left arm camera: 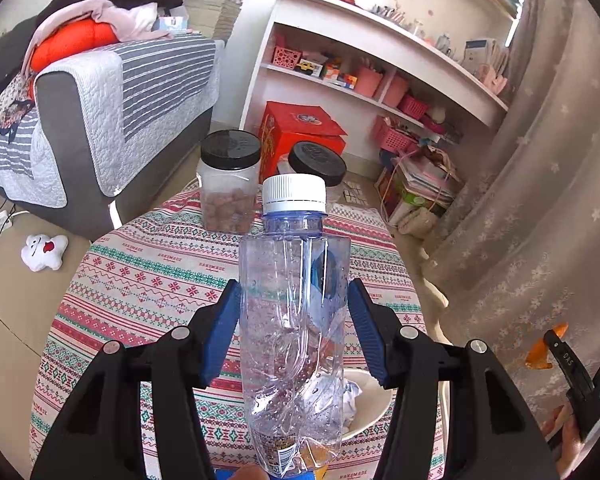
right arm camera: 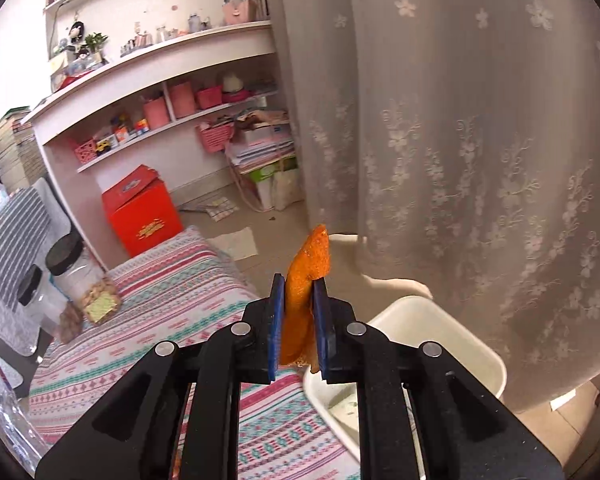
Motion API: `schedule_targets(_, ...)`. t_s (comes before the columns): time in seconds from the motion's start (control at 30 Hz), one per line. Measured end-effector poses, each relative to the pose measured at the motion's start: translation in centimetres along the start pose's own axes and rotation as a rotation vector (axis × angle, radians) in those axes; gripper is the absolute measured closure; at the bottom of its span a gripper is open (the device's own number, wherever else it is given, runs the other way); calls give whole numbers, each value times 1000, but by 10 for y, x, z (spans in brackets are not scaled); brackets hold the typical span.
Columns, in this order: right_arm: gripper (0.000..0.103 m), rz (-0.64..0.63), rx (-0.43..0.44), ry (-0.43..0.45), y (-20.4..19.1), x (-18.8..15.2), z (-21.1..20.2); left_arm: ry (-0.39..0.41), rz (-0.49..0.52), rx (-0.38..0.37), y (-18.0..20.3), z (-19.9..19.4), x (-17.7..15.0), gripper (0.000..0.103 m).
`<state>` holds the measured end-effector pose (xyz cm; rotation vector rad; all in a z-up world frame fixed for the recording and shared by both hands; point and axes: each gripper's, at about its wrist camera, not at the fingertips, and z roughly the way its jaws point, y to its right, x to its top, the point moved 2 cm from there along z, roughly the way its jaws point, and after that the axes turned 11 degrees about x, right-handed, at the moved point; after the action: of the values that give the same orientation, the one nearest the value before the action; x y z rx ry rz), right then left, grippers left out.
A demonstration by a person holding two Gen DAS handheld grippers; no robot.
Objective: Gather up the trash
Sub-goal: 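Drop the orange peel into the white bin with the right gripper while the left drops the bottle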
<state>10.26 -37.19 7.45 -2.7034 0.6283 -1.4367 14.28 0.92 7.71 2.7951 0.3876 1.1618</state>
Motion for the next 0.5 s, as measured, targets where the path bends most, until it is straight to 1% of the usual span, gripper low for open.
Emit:
schedule_targets(0.1, 89, -4, -92, -18, 28, -2, 2, 7, 45, -5, 22, -2, -8, 48)
schedule_targets(0.2, 81, 16, -142, -49, 53, -4, 3, 4, 96, -24, 49, -3, -19, 48)
schedule_targets(0.27, 55, 46, -135, -56, 65, -3, -2, 4, 126, -42, 66, -4, -26, 48)
schedule_targets(0.3, 49, 64, -128, -45, 69, -1, -6, -1, 137, -55, 75, -4, -29, 48)
schedule_targets(0.37, 29, 98, -130, -2, 79, 4, -17, -24, 149, -98, 95, -3, -36, 48)
schedule_targets(0.4, 24, 116, -135, 27, 83, 6, -23, -36, 156, -122, 105, -2, -40, 48)
schedule_targets(0.43, 15, 136, -144, 63, 88, 8, -30, -45, 168, -141, 117, -2, -46, 48)
schedule_targets(0.47, 9, 154, -155, 101, 93, 10, -37, -54, 180, -157, 128, -1, -52, 48)
schedule_targets(0.5, 7, 169, -166, 133, 96, 12, -43, -64, 187, -172, 140, 0, -58, 48)
